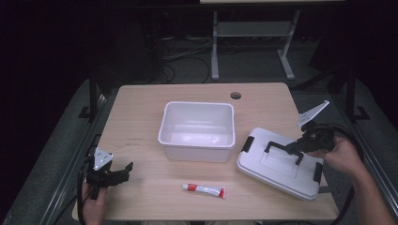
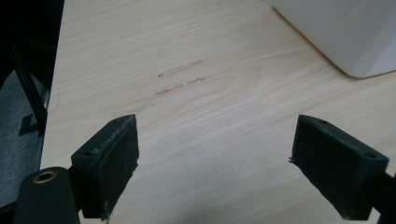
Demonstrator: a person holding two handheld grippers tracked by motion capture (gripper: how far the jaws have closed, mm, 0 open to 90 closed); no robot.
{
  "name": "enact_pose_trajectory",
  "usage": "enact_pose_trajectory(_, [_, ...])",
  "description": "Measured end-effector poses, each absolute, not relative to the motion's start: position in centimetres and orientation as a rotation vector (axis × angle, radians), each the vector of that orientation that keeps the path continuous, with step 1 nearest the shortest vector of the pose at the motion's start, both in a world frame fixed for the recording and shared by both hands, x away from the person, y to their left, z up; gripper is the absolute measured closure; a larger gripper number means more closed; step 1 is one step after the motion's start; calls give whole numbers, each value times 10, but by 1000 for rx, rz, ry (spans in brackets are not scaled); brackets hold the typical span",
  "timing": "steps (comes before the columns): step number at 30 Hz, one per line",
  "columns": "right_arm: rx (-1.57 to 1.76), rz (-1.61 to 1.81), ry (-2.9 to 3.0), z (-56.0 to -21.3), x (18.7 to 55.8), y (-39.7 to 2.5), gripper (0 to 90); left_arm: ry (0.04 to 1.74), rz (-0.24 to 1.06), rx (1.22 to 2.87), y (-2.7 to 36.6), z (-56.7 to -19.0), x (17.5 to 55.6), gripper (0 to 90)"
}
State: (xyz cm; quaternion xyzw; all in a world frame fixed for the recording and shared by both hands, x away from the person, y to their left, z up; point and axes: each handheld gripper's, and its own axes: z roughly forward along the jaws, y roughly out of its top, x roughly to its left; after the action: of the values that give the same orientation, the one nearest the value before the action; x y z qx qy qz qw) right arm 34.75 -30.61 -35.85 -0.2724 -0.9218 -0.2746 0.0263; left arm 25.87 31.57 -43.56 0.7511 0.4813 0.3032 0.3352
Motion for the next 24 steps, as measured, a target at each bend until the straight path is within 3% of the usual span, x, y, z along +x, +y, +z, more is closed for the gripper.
enact_pose_trajectory(24, [-876,-819,-2820,-397,348,-303,840,1260,797,1956,317,-436,258,142])
